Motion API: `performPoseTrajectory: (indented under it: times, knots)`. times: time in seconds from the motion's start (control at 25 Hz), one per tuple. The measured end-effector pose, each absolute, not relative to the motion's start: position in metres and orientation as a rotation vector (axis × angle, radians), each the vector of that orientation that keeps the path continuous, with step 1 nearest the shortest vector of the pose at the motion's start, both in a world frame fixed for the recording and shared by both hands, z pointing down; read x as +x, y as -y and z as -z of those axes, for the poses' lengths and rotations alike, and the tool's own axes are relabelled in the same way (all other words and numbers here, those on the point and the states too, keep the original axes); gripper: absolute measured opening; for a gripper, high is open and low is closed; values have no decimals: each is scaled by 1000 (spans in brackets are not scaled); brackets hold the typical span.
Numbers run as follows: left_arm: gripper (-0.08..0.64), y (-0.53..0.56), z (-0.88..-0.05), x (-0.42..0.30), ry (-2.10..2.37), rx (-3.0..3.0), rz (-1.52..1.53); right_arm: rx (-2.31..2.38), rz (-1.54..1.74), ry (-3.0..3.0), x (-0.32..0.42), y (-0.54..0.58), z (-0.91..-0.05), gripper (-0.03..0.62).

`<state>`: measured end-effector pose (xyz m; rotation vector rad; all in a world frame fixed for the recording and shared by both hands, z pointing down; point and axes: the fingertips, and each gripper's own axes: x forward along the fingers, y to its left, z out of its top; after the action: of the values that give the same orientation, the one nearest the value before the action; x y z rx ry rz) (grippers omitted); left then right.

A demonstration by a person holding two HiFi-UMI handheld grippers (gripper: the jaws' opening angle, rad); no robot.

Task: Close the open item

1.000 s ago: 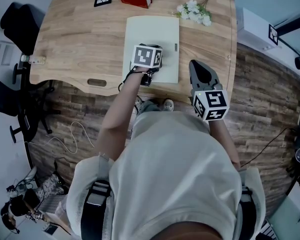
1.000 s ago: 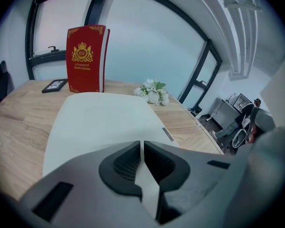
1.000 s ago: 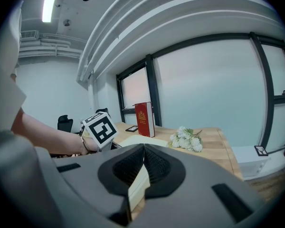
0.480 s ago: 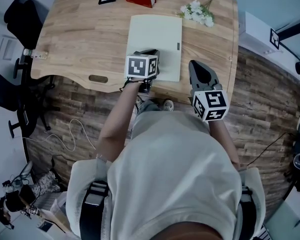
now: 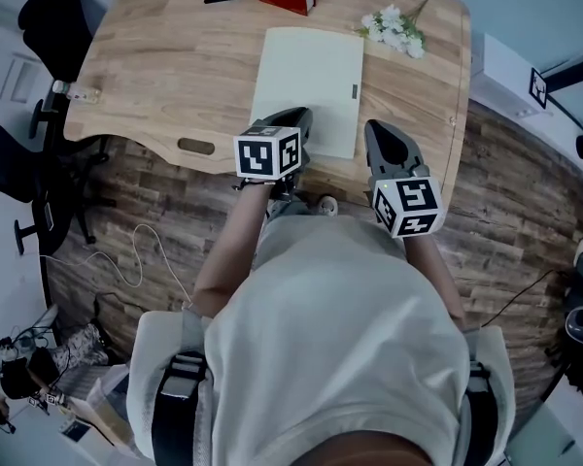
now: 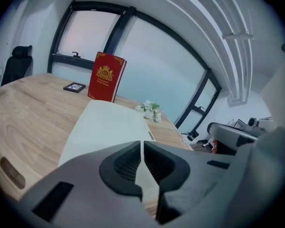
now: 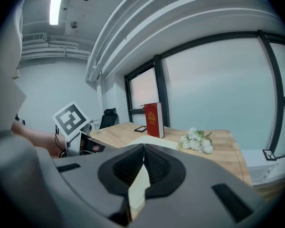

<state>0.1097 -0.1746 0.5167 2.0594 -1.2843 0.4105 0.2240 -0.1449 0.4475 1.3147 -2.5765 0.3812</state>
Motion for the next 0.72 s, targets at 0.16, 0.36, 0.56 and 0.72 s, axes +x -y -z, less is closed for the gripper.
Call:
performPoseTrajectory:
  times: [0.16, 0.36, 0.56, 0.72]
  knots:
    - [38, 159, -505, 107, 1301, 2053, -350, 1289, -378, 2592, 218, 143, -446, 18]
    - [38, 145, -491, 101, 1306, 2059, -289, 1270, -382, 2606, 215, 144, -446, 18]
    - [37, 136, -478, 92, 1342, 2056, -223, 1255, -398, 2621, 212, 147, -446, 18]
    - [37, 130, -469, 85, 1356, 2055, -175, 1245, -401, 2628, 208, 147, -446, 18]
